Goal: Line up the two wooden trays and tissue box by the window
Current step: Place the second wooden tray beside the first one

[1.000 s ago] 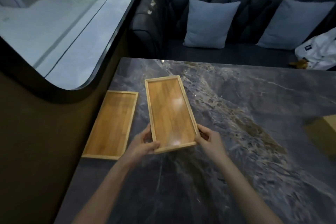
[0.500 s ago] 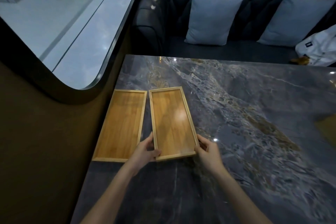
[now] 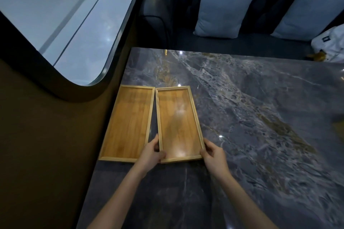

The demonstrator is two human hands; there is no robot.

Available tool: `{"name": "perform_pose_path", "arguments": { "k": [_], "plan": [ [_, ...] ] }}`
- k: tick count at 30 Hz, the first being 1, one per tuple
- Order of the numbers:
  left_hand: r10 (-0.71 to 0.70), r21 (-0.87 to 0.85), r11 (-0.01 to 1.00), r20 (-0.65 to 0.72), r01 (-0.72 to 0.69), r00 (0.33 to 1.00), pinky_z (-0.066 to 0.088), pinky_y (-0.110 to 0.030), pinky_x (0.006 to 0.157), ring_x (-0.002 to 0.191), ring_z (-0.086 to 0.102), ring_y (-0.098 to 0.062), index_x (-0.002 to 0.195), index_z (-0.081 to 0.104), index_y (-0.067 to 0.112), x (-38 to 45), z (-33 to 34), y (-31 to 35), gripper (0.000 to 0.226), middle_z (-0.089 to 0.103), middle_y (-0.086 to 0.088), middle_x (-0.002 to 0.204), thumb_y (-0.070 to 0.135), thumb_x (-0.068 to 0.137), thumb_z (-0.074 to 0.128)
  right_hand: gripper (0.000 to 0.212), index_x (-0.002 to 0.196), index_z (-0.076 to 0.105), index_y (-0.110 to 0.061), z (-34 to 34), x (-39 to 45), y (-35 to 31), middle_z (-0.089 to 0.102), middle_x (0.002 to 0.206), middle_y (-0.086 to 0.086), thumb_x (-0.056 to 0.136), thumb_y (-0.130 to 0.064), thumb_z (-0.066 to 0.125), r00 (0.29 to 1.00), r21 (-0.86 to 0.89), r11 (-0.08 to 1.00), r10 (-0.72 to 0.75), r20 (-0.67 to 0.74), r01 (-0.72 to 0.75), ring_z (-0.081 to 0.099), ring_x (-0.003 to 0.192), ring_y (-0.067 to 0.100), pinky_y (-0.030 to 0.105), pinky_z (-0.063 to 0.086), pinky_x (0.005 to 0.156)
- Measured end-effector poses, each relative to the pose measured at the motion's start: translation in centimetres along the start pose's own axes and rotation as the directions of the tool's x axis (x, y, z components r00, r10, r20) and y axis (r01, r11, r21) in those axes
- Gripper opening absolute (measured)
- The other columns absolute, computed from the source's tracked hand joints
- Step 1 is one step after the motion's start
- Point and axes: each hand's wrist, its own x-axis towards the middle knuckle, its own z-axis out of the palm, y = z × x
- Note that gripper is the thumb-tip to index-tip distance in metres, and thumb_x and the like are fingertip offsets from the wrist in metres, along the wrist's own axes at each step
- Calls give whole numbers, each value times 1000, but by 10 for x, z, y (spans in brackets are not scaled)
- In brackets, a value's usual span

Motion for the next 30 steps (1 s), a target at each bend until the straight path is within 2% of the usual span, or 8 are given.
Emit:
{"name": "perform_pose_path", "arguments": {
  "k": [3, 6, 11, 15, 18, 22, 27, 30],
  "plan": [
    [29, 191, 982, -108, -8, 994, 41, -18, 77, 103, 53, -12, 131, 46, 17, 0, 3, -1, 45, 53, 8, 104, 5, 88, 52, 40, 120, 58, -13, 5, -3, -3, 61, 107, -8, 84, 3, 50, 1000, -1, 1000, -9, 1, 9, 58, 104, 14, 31, 44, 96],
    [18, 294, 955, -166, 32, 986, 43, -21, 75, 93, 56, -12, 119, 56, 12, -3, 4, -3, 30, 59, 5, 101, 9, 89, 51, 39, 119, 58, -14, 8, -7, -4, 61, 104, -8, 85, 2, 50, 1000, -7, 1000, -6, -8, 6, 58, 101, 13, 30, 45, 94],
    [21, 336, 941, -194, 46, 981, 48, -21, 67, 90, 62, -17, 112, 57, 9, -12, 8, -6, 24, 65, -7, 102, 10, 89, 51, 39, 120, 58, -11, 12, -9, -2, 56, 111, 0, 84, 1, 53, 999, -79, 997, -23, -27, 20, 53, 104, 14, 28, 42, 94],
    [83, 338, 941, -193, -13, 978, 37, -7, 60, 87, 54, -6, 117, 54, 11, -21, 12, -9, 28, 63, -3, 103, 11, 88, 53, 42, 122, 56, -10, 16, -11, -1, 53, 109, 2, 82, 2, 55, 999, -116, 993, -27, -26, 24, 54, 97, 15, 24, 41, 86],
    [88, 336, 942, -201, -16, 976, 40, -13, 75, 91, 51, -4, 122, 52, 14, -26, 14, -11, 34, 61, 0, 108, 11, 87, 54, 43, 123, 55, -9, 19, -13, 0, 52, 109, 4, 82, 3, 56, 999, -122, 992, -27, -32, 23, 54, 95, 16, 25, 42, 86],
    [79, 349, 937, -200, -4, 977, 40, -15, 78, 92, 51, -4, 121, 51, 15, -28, 16, -15, 34, 56, 5, 106, 13, 87, 55, 43, 123, 55, -9, 20, -14, 1, 51, 107, 4, 82, 2, 55, 999, -143, 989, -37, -36, 32, 53, 94, 16, 25, 41, 86],
    [62, 351, 936, -182, 6, 981, 40, -18, 89, 101, 51, -8, 128, 46, 12, -30, 17, -16, 40, 54, -3, 123, 16, 88, 54, 41, 124, 54, -10, 22, -15, 2, 54, 113, 8, 83, -1, 56, 999, -178, 984, -34, -41, 26, 52, 92, 15, 26, 41, 85],
    [25, 341, 940, -144, 26, 989, 42, -27, 99, 115, 52, -16, 133, 42, 10, -30, 17, -17, 45, 48, -8, 134, 18, 90, 52, 42, 125, 53, -10, 24, -16, 2, 52, 111, 7, 84, -3, 57, 999, -179, 984, -23, -44, 15, 52, 90, 16, 25, 41, 84]
  ]
}}
